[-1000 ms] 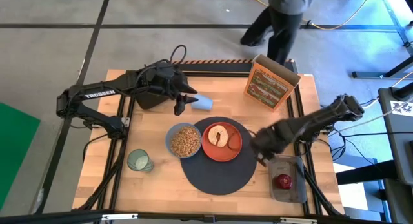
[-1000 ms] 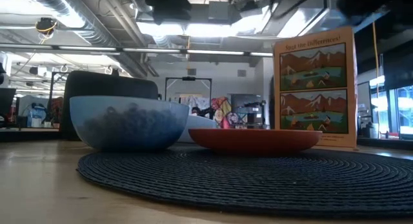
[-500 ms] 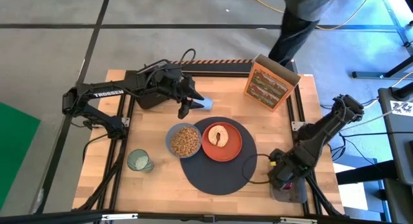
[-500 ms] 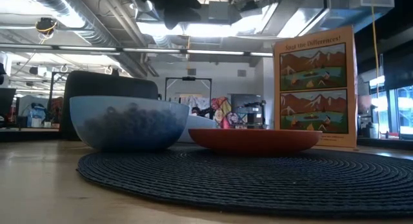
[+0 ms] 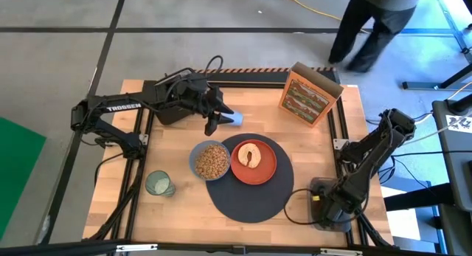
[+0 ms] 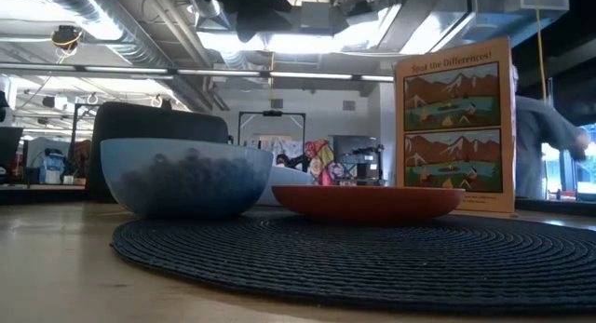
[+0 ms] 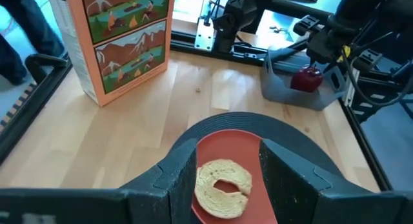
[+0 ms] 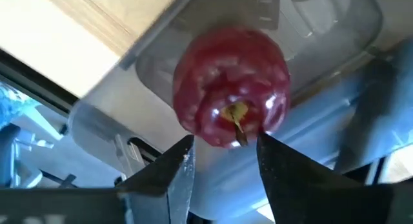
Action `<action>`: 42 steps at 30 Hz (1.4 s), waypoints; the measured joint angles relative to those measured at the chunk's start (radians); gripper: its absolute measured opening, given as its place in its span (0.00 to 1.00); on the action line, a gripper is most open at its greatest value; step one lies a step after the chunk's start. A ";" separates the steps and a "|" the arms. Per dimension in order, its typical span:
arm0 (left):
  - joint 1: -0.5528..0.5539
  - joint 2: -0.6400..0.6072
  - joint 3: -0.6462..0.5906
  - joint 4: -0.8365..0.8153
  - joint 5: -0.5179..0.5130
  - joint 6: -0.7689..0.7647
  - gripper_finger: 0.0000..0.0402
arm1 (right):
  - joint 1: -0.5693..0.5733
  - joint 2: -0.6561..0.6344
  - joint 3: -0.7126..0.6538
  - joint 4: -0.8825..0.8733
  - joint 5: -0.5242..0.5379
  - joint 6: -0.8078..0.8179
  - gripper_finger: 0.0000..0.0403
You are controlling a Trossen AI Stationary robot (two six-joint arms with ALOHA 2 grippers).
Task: Arrange a breakfast setting
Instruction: Put the apple on the orange plate
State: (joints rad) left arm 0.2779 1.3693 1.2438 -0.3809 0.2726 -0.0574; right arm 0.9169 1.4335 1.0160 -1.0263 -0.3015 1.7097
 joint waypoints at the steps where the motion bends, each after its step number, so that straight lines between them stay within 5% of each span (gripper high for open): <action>1: -0.003 0.000 0.000 0.000 0.000 -0.004 0.40 | 0.000 0.000 0.000 0.002 0.009 0.007 0.37; 13: -0.018 0.000 0.000 0.000 -0.020 -0.011 0.40 | 0.000 -0.005 0.001 -0.031 0.038 0.011 0.28; 24: -0.020 0.000 0.000 0.000 -0.046 -0.015 0.40 | 0.000 -0.006 0.001 -0.024 0.049 0.012 0.02; 32: -0.020 0.000 0.000 0.000 -0.046 -0.018 0.40 | -0.001 -0.006 0.019 -0.040 0.061 0.014 0.01; 42: -0.019 0.000 0.000 0.000 -0.057 -0.020 0.40 | -0.098 -0.023 0.201 -0.254 0.165 -0.038 0.01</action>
State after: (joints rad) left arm 0.2584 1.3689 1.2438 -0.3808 0.2154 -0.0776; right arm 0.8191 1.4106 1.2174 -1.2805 -0.1363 1.6715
